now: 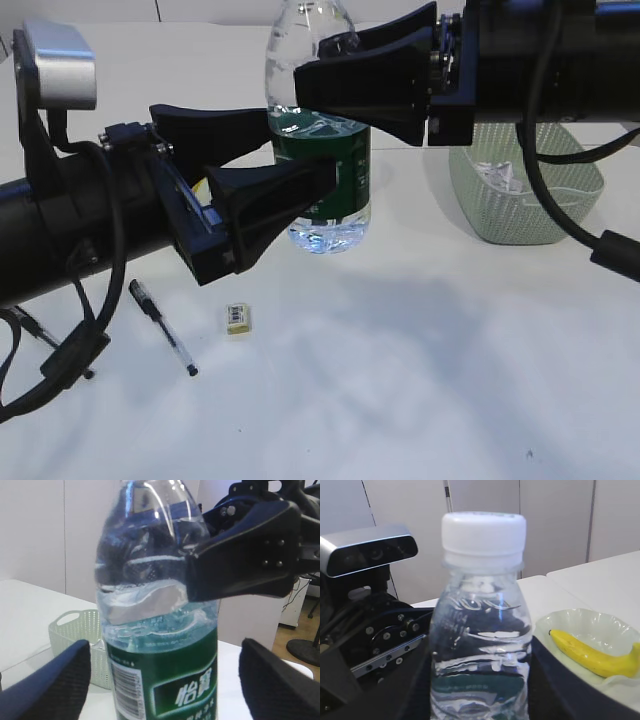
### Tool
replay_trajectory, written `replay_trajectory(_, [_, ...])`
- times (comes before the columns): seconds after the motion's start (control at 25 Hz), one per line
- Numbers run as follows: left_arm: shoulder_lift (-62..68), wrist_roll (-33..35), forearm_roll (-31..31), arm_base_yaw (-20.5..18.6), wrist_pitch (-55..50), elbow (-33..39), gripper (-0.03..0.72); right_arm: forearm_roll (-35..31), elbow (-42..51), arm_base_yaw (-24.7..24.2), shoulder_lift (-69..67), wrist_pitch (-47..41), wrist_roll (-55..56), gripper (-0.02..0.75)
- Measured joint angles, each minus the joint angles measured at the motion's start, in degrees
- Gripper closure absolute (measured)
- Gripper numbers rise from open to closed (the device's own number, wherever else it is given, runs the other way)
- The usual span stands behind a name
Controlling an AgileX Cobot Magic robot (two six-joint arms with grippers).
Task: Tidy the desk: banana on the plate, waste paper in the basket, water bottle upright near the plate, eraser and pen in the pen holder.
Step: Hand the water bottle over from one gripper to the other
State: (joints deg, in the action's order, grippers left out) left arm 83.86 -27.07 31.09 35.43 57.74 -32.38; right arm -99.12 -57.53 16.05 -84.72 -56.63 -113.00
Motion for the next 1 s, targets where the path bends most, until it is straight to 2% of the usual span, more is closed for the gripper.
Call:
replay_trajectory(0.32, [0.0, -0.6, 0.7, 0.0, 2.7, 0.0, 0.02, 0.2, 0.0, 0.0, 0.0, -3.9, 0.7, 0.38])
replay_trajectory(0.56, [0.0, -2.1, 3.5, 0.0, 2.9, 0.0, 0.023, 1.2, 0.0, 0.1, -0.1, -6.5, 1.6, 0.38])
replay_trajectory(1.0, [0.0, -5.6, 6.8, 0.0, 4.4, 0.0, 0.05, 3.3, 0.0, 4.4, -0.1, -6.8, 2.2, 0.38])
